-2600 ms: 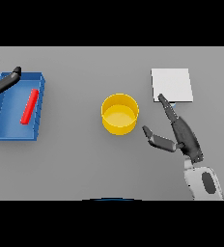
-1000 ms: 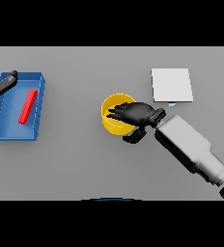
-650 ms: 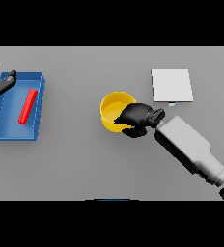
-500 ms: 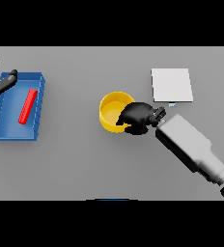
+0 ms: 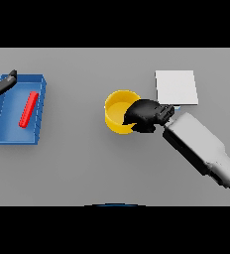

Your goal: Pick up the red beaker and tilt it to pour out 1 green nut into yellow bowl. Pick up the yellow bowl and place it on the metallic measuring scale.

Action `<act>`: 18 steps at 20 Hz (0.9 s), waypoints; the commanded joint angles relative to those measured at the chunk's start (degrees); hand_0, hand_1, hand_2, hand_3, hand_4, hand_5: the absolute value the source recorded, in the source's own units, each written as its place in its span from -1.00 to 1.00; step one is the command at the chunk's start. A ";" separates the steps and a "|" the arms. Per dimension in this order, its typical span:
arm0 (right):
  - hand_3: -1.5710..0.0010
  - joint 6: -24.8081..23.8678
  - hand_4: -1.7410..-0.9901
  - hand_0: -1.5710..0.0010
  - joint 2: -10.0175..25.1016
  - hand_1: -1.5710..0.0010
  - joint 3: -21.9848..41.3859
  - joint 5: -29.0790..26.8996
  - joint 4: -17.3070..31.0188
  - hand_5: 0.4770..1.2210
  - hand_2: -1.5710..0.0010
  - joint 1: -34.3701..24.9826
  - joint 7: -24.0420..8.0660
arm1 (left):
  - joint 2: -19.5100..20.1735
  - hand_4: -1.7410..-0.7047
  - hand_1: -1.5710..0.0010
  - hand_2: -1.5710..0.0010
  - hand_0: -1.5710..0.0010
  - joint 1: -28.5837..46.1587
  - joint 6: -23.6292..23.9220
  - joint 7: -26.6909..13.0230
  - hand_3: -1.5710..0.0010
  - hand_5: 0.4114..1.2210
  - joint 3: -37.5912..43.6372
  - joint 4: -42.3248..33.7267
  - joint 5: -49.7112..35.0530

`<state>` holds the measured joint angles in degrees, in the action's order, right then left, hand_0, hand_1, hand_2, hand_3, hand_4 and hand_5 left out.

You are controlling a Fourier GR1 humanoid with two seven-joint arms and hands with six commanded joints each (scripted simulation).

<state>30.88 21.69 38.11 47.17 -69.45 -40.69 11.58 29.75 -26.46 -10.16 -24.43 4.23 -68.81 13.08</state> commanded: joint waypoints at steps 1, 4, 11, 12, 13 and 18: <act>-0.48 1.08 -0.97 -0.96 0.23 -0.96 -0.69 -0.67 -1.03 0.98 -0.84 -0.45 -0.86 | -0.43 0.87 1.00 1.00 1.00 -0.06 0.04 -0.31 1.00 -0.27 -0.31 -0.47 -0.03; -0.47 3.12 -0.98 -0.98 2.34 -0.98 -2.00 -1.69 -3.97 0.99 -0.90 -0.13 -2.41 | -0.94 0.86 1.00 1.00 1.00 0.08 0.21 -0.67 1.00 -0.28 -0.36 -1.20 -0.38; -0.50 4.04 -1.00 -0.93 4.47 -1.00 -4.65 -2.55 -7.94 1.00 -0.93 0.11 -6.93 | -0.66 0.82 1.00 1.00 1.00 0.28 -0.44 -0.04 1.00 -0.28 0.46 -1.17 -1.60; -0.50 4.17 -1.00 -0.95 5.38 -1.00 -5.24 -2.49 -8.41 1.00 -0.93 0.01 -7.84 | -0.79 0.81 1.00 1.00 1.00 0.29 -0.41 -0.96 1.00 -0.28 0.36 -1.57 -1.62; -0.52 3.79 -1.00 -0.96 6.02 -1.00 -6.10 -2.50 -7.46 1.00 -0.89 -0.80 -7.89 | -0.50 0.79 1.00 1.00 1.00 0.70 -0.60 -0.90 1.00 -0.26 0.73 -2.19 -2.08; -0.47 -1.88 -1.00 -0.99 8.47 -1.00 -9.17 -1.96 -1.76 1.00 -0.95 -3.14 -6.25 | -1.14 0.74 1.00 1.00 1.00 0.48 -0.63 -3.96 1.00 -0.20 0.98 -3.73 -3.14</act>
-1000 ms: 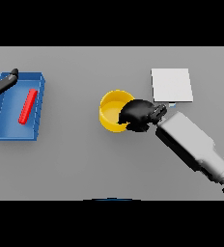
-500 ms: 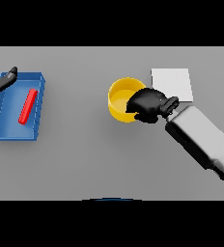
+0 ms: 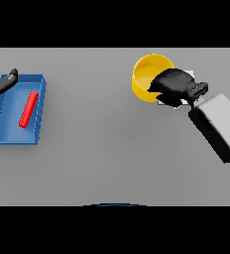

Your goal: Pick up the red beaker and tilt it to pour out 1 green nut into yellow bowl. Pick up the yellow bowl and place it on the metallic measuring scale.

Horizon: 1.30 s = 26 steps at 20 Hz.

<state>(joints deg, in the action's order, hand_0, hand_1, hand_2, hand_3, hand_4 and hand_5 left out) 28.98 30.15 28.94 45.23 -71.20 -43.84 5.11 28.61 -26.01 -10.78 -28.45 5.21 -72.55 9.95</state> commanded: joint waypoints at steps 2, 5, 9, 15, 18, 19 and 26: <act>-0.47 -2.15 -1.00 -0.99 0.53 -1.00 -1.19 0.37 3.77 1.00 -0.96 -1.28 0.55 | 0.12 0.73 1.00 1.00 1.00 0.28 0.08 -0.07 1.00 -0.19 0.04 0.10 0.15; -0.47 -5.24 -1.00 -1.00 1.25 -1.00 -2.34 0.83 9.37 1.00 -0.98 -2.41 1.96 | 0.17 0.71 1.00 1.00 1.00 1.15 -0.02 -0.86 1.00 -0.14 -0.03 -0.96 0.02; -0.48 -8.21 -1.00 -1.00 0.96 -1.00 -3.44 1.17 16.69 1.00 -0.95 -3.51 2.59 | 0.24 0.71 1.00 1.00 1.00 1.04 0.08 -3.00 1.00 -0.12 0.16 -2.06 -0.25; -0.68 -12.55 -1.00 -1.00 -0.72 -1.00 -4.18 1.72 26.78 1.00 -0.80 -4.79 5.39 | -0.55 0.70 1.00 1.00 1.00 0.97 0.62 -3.32 1.00 -0.04 -1.09 -2.18 0.91; -0.75 -13.20 -1.00 -1.00 -1.42 -1.00 -4.62 1.37 28.52 1.00 -0.76 -4.62 4.99 | -0.04 0.70 1.00 1.00 1.00 1.01 0.70 -3.08 1.00 -0.02 -0.41 -1.22 0.85; -0.76 -13.69 -1.00 -1.00 -1.89 -1.00 -4.66 1.56 29.77 1.00 -0.76 -4.98 4.90 | -0.11 0.71 1.00 1.00 1.00 0.56 0.69 -3.61 1.00 -0.02 -0.55 -1.03 1.00; -0.59 -13.70 -1.00 -0.99 -2.15 -0.90 -4.71 1.48 32.45 1.00 -0.83 -5.26 5.58 | 0.33 0.74 1.00 1.00 1.00 0.85 0.28 -3.40 1.00 -0.09 -0.55 -1.55 0.91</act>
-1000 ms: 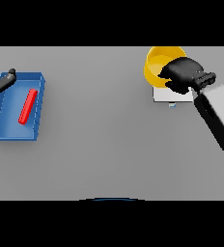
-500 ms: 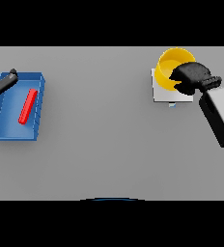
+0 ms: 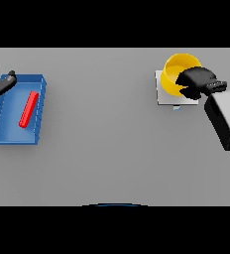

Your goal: Pick up the red beaker and tilt it to pour out 1 green nut into yellow bowl. Pick up the yellow bowl and place it on the metallic measuring scale.

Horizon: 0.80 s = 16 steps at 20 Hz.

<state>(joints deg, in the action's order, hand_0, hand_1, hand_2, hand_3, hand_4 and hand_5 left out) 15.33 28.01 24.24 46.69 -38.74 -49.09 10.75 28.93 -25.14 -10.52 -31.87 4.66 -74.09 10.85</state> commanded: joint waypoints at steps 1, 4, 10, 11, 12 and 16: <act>-0.41 0.21 -0.84 -0.98 -0.44 -0.82 0.05 0.19 0.41 1.00 -0.71 -0.42 -0.88 | -0.42 0.75 1.00 1.00 1.00 -0.54 -0.39 -0.05 1.00 -0.10 -0.36 0.29 -0.16; 0.12 1.61 -0.52 -0.46 -0.52 -0.22 -1.07 -1.50 -0.21 0.44 -0.08 0.19 -1.65 | -0.10 0.75 1.00 1.00 1.00 -0.59 -0.53 -0.30 1.00 -0.11 -0.07 0.46 -0.29; 0.74 3.73 -0.25 0.61 -0.79 0.61 -1.53 -2.37 0.15 -0.04 0.69 -0.05 -2.46 | -0.09 0.75 1.00 1.00 1.00 -0.05 -0.50 0.33 1.00 -0.17 0.35 0.33 -0.73; 0.79 3.39 -0.22 0.68 -0.64 0.69 -1.22 -1.88 0.60 -0.07 0.75 -0.42 -1.99 | -0.58 0.75 1.00 1.00 1.00 -0.28 -0.44 0.17 1.00 -0.16 -0.01 0.40 -0.66; 0.83 4.10 -0.19 0.75 -0.09 0.75 -0.98 -1.78 0.03 -0.09 0.80 -0.35 -1.92 | -0.62 0.75 1.00 1.00 1.00 -0.30 -0.60 -0.45 1.00 -0.16 -0.09 -0.52 -0.95; 0.93 4.93 -0.08 0.90 -0.37 0.90 -0.30 -1.29 0.03 -0.17 0.92 0.30 -3.26 | -0.73 0.75 1.00 1.00 1.00 0.25 -0.28 -0.60 1.00 -0.14 -0.25 -1.05 -0.71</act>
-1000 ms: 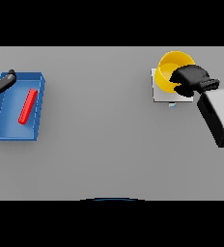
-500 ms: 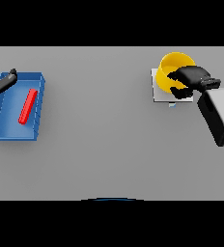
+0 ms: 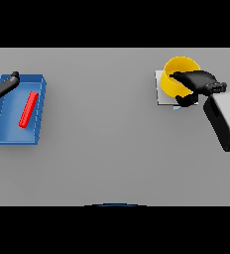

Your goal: Pick up the red beaker and tilt it to pour out 1 green nut into yellow bowl. Pick up the yellow bowl and place it on the metallic measuring scale.

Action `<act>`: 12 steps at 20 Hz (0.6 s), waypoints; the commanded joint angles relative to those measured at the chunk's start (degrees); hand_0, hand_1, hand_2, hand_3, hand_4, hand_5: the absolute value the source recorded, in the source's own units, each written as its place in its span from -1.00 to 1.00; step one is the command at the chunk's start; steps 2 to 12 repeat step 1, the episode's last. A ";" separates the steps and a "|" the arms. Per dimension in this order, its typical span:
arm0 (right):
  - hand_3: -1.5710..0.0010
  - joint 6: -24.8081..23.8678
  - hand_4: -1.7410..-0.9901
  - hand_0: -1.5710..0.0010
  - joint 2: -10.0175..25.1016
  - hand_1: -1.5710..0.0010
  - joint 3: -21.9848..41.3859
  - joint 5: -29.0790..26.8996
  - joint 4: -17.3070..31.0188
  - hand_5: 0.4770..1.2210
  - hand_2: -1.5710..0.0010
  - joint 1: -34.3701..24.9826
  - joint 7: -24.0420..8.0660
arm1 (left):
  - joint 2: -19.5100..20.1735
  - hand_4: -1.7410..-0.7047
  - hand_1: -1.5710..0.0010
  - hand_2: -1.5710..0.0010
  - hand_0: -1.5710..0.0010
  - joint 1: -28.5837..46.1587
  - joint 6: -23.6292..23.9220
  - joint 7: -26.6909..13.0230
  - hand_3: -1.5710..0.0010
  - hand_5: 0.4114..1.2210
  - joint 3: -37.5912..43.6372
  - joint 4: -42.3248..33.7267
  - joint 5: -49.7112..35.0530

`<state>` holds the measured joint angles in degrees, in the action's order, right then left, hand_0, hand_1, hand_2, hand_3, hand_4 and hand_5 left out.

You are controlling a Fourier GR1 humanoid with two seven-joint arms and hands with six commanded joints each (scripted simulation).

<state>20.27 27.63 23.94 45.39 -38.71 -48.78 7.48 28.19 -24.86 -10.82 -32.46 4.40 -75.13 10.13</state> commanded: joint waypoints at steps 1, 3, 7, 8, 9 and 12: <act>0.94 0.60 -0.07 0.92 0.00 0.92 -0.09 -0.31 -0.59 -0.19 0.94 -0.13 0.00 | 0.29 0.75 1.00 1.00 1.00 -0.19 0.03 -0.29 1.00 -0.14 0.35 0.12 -0.10; 0.94 0.60 -0.07 0.92 0.00 0.92 -0.09 -0.31 -0.59 -0.19 0.94 -0.13 0.00 | 0.29 0.75 1.00 1.00 1.00 -0.19 0.03 -0.29 1.00 -0.14 0.35 0.12 -0.10; 0.94 0.60 -0.07 0.92 0.00 0.92 -0.09 -0.31 -0.59 -0.19 0.94 -0.13 0.00 | 0.29 0.75 1.00 1.00 1.00 -0.19 0.03 -0.29 1.00 -0.14 0.35 0.12 -0.10; 0.94 0.60 -0.07 0.92 0.00 0.92 -0.09 -0.31 -0.59 -0.19 0.94 -0.13 0.00 | 0.29 0.75 1.00 1.00 1.00 -0.19 0.03 -0.29 1.00 -0.14 0.35 0.12 -0.10; 0.94 0.60 -0.07 0.92 0.00 0.92 -0.09 -0.31 -0.59 -0.19 0.94 -0.13 0.00 | 0.29 0.75 1.00 1.00 1.00 -0.19 0.03 -0.29 1.00 -0.14 0.35 0.12 -0.10; 0.94 0.60 -0.07 0.92 0.00 0.92 -0.09 -0.31 -0.59 -0.19 0.94 -0.13 0.00 | 0.29 0.75 1.00 1.00 1.00 -0.19 0.03 -0.29 1.00 -0.14 0.35 0.12 -0.10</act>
